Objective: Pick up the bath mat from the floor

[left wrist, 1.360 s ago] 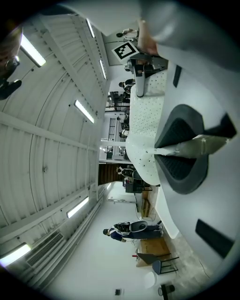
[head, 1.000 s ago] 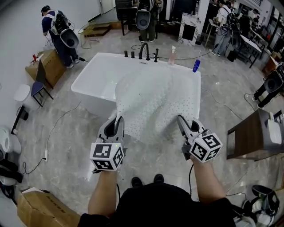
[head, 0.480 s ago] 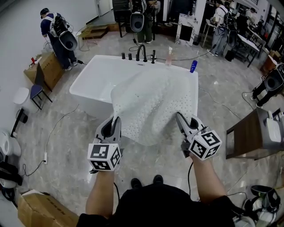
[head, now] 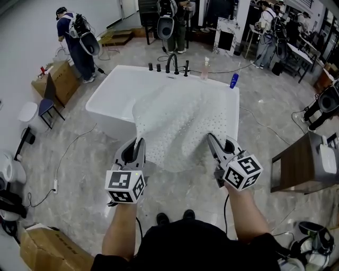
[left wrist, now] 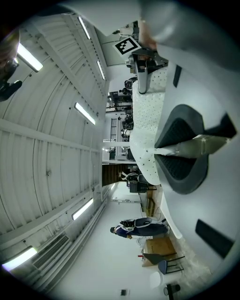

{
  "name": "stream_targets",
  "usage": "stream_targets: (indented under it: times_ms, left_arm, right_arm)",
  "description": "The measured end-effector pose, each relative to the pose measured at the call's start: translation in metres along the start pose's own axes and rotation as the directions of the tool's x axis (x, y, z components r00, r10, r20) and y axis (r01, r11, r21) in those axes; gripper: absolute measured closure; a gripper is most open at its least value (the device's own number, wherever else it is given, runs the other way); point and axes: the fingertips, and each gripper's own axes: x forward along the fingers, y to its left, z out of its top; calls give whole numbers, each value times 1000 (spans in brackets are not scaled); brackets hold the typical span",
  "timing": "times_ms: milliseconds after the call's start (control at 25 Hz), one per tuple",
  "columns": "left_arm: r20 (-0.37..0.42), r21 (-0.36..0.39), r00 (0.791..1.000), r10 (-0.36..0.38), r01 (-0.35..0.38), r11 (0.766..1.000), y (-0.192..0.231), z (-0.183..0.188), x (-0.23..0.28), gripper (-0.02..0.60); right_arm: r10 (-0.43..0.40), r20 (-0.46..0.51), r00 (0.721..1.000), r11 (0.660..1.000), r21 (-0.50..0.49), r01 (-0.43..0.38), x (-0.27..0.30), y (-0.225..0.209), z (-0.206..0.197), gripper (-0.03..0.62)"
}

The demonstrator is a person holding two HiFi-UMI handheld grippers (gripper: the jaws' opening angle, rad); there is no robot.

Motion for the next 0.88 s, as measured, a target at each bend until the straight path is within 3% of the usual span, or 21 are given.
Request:
stream_targets:
  times_ms: [880]
  left_arm:
    - [-28, -15, 999, 16, -17, 1000, 9, -12, -3, 545]
  right_arm:
    - [16, -17, 1000, 999, 29, -16, 7, 4, -12, 553]
